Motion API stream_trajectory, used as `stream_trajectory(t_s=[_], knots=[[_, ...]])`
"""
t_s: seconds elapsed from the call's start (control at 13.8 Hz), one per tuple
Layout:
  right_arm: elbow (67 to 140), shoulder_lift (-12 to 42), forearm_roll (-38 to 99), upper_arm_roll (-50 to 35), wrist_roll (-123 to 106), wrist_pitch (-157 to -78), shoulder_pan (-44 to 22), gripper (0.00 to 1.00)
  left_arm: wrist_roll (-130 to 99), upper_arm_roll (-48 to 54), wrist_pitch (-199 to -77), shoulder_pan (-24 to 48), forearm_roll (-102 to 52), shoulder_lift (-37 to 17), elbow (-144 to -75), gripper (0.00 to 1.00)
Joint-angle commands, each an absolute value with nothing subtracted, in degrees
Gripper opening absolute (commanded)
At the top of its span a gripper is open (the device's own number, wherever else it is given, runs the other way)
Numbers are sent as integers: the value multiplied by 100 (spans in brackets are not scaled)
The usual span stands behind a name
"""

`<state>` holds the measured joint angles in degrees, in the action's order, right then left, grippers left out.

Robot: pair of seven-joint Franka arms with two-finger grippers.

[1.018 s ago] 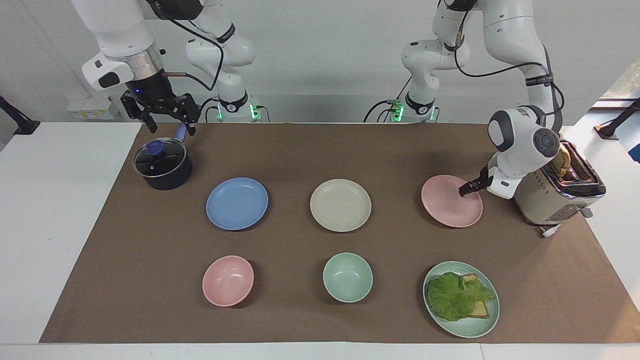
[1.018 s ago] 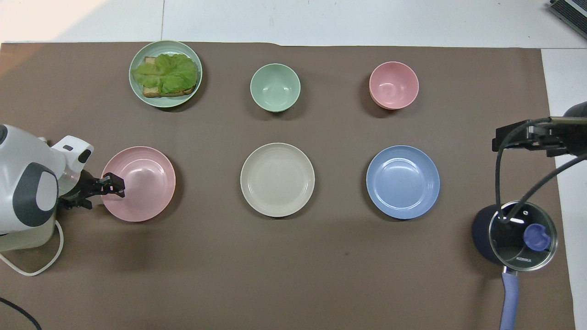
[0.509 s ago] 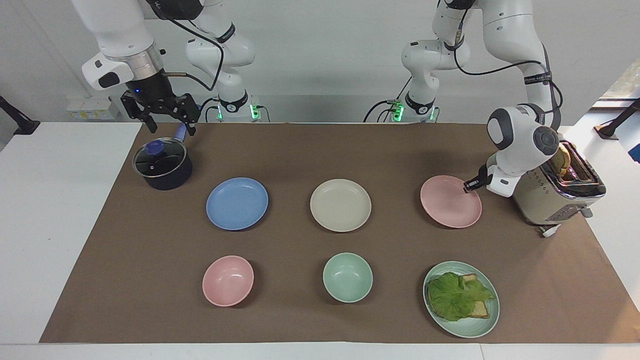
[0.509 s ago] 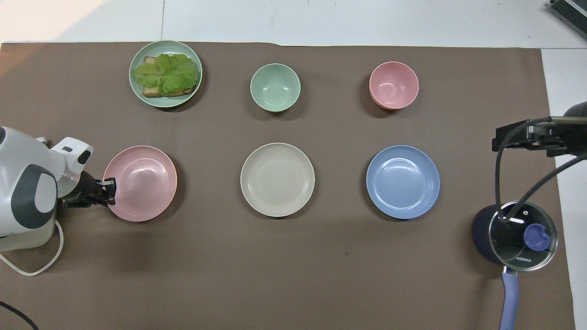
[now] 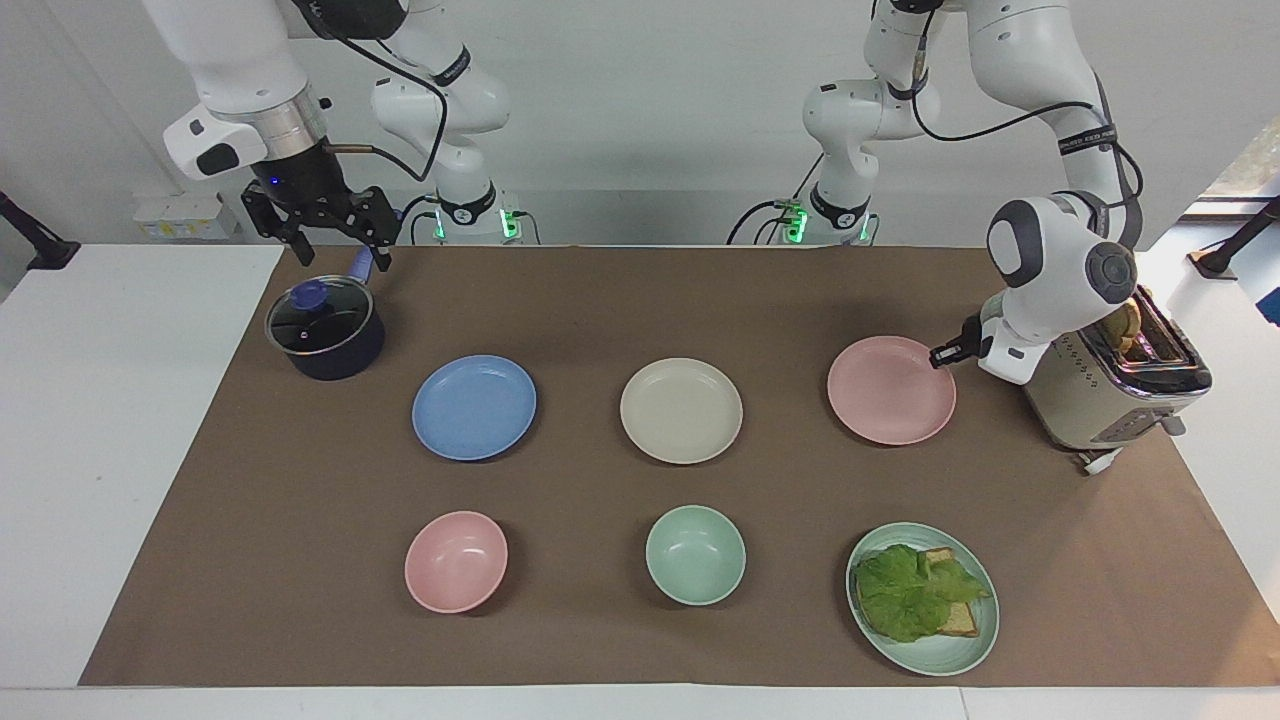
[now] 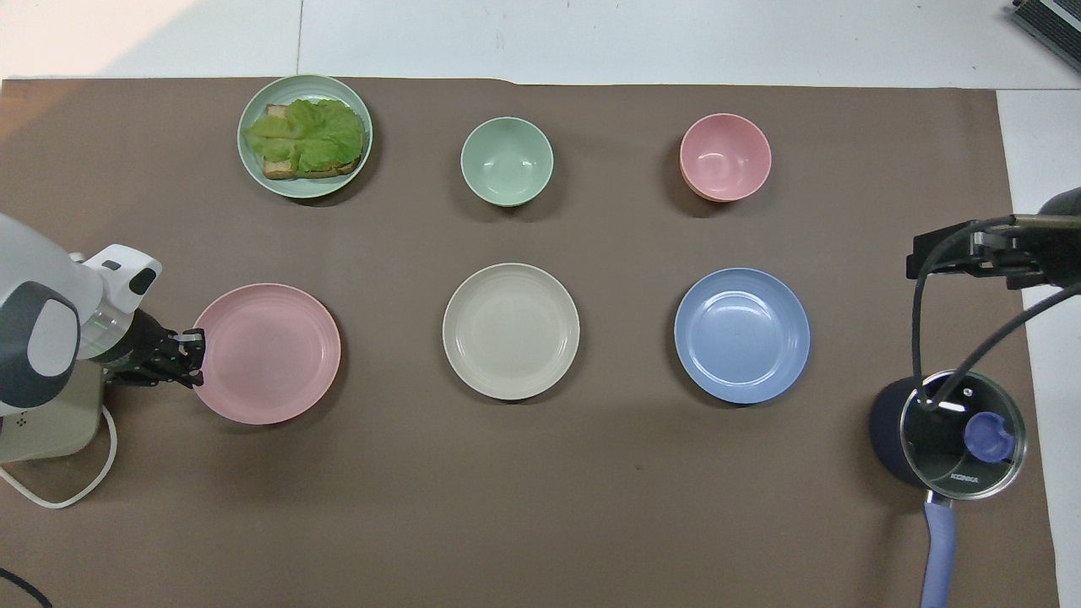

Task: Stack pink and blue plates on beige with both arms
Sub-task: 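Carry the pink plate with the left gripper onto the beige plate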

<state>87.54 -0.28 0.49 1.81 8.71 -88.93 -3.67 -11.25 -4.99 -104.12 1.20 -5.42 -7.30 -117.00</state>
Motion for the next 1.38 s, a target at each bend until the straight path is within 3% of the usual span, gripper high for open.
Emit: stream_trajectory(t_s=[0.0, 0.36, 0.8, 1.24, 1.31], knots=[[8895, -158, 0, 185, 993, -8956, -369, 100, -1291, -483, -9556, 298, -877, -712, -11111, 0], [8929, -158, 0, 185, 976, -9087, -369, 100, -2739, -422, -9527, 1298, -1273, -633, -11056, 0], [9026, -219, 0, 193, 976, -9158, -369, 100, -3832, -431, -11124, 2802, -1915, -659, -11504, 0], [9158, -246, 0, 202, 976, -9421, -369, 100, -3814, -422, -12699, 3225, -2180, -949, -11874, 1], [9176, -246, 0, 202, 967, -9491, -369, 100, -3814, -422, -12726, 3234, -2180, -958, -11865, 50]])
